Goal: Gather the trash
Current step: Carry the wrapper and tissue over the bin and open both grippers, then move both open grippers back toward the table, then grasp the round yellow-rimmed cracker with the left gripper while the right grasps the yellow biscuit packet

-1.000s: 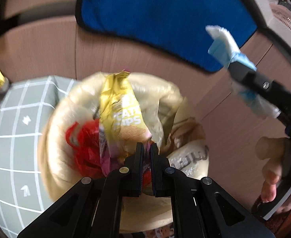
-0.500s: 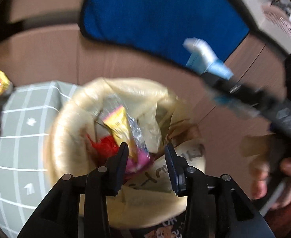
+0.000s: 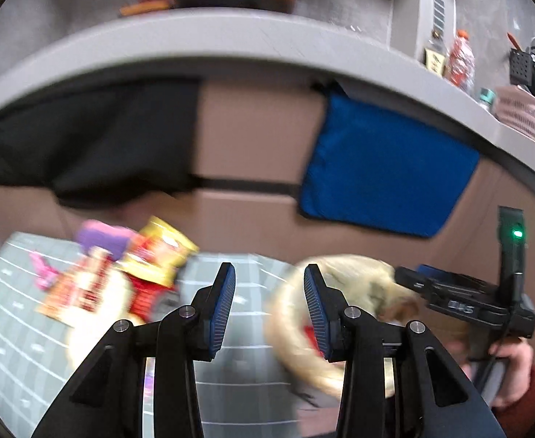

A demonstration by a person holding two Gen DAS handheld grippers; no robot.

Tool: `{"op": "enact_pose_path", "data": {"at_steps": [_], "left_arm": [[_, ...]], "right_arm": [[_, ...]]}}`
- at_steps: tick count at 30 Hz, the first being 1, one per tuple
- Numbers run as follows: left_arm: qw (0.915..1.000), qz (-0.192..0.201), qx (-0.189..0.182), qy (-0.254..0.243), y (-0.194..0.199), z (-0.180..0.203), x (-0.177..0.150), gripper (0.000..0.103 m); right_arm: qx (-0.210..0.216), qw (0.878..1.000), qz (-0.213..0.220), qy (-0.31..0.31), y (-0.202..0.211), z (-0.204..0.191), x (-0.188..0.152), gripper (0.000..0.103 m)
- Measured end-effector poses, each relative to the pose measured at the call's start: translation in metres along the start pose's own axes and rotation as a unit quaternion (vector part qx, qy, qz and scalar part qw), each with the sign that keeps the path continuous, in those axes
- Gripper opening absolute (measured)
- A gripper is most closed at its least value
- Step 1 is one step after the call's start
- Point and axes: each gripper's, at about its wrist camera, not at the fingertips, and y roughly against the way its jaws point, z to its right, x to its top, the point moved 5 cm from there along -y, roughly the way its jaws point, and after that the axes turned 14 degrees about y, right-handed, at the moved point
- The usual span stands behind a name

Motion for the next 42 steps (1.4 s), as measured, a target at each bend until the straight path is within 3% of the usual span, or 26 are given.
{"op": "enact_pose_path", "data": {"at_steps": [9,17,23,31,38,42], "left_arm": [[0.9954,0.051,0.072,0.037,0.060,-0.095,0.026,0.040],[0.9866,0.075,0.118,0.084,0.097,-0.170,0.030,0.040],[0.9849,0.018,0.096,0.143,0.072,-0.209,0.009,0.041],[0.9783,-0.055,0.023,0.198,0.022,-0.211,-0.009,0.041],[0.9669,-0.102,0.009,0.234,-0.013,-0.210,-0.029,0.041],[0.9641,-0.106,0.024,0.242,-0.022,-0.216,-0.038,0.041]], "right_arm": [[-0.015,0.995,0.059,0.075,0.037,-0.071,0.037,0.067],[0.008,0.987,0.072,0.142,0.029,-0.154,0.060,0.067],[0.040,0.986,0.052,0.154,0.000,-0.188,0.061,0.067],[0.051,0.984,0.034,0.169,-0.027,-0.196,0.054,0.067],[0.065,0.985,0.013,0.161,-0.049,-0.191,0.045,0.067],[0.071,0.985,0.001,0.157,-0.058,-0.189,0.039,0.067]]}}
